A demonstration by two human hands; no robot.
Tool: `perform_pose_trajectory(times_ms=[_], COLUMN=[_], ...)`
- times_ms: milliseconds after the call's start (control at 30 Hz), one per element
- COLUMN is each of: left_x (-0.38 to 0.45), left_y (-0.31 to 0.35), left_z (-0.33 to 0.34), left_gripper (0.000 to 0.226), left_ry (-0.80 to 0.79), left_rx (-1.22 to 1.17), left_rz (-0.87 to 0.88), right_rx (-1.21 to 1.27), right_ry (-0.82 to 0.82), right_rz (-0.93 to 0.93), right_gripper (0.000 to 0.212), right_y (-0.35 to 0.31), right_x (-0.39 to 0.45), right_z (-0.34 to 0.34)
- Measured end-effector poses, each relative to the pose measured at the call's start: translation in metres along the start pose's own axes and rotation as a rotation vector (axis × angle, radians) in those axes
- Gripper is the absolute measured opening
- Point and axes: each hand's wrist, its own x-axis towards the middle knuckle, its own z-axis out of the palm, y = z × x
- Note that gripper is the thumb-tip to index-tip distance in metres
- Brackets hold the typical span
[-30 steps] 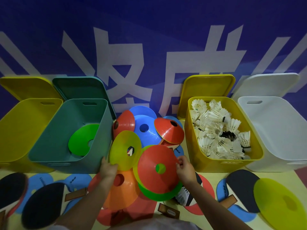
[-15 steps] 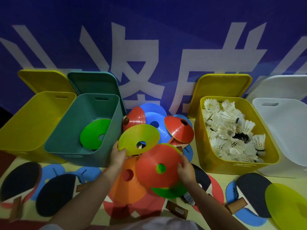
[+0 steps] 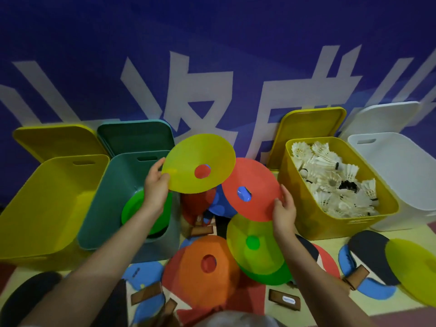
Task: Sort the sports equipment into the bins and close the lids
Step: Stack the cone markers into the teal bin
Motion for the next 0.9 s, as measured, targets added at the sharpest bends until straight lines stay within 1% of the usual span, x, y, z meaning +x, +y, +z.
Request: perform_pose_trajectory(times_ms=[100, 233, 333, 433, 500, 633, 800, 900], left_x=[0.021, 0.034, 0.039, 0.040, 0.040, 0.055, 0.075, 0.088], left_y=[0.003, -0.010, -0.026, -0.039, -0.045, -0.051, -0.071, -0.097], left_z=[-0.046, -0.118, -0.167, -0.197, -0.201, -0.185, -0.158, -0.152], left_gripper=[0.048, 0.048, 0.050, 0.051, 0.051, 0.053, 0.056, 0.054], left_ry=[0.030, 0.047, 0.053, 0.023, -0.013, -0.108, -0.257, -0.312], left_rx=[0.040, 0.130, 0.328, 0.488, 0.574, 0.701, 0.769, 0.860], left_rz=[0.013, 0.013, 0.036, 0.064, 0.092, 0.139, 0.013, -0.012], right_rx=[0.021, 0.111, 0.108, 0.075, 0.039, -0.176, -0.237, -0.256], right_ry=[0.015, 0.006, 0.011, -0.019, -0.042, -0.045, 0.024, 0.050], right_rz=[-0.048, -0.041, -0.049, -0.055, -0.068, -0.141, -0.159, -0.159], right_gripper=[0.047, 0.047, 0.046, 0.046, 0.046, 0.046, 0.045, 0.045], right_y=[-0.008, -0.014, -0.016, -0.020, -0.023, -0.020, -0.011, -0.010], right_x=[-0.011, -0.032, -0.048, -0.064, -0.075, -0.095, -0.100, -0.101], right_z=[0.028, 0.073, 0.111, 0.144, 0.160, 0.177, 0.180, 0.177])
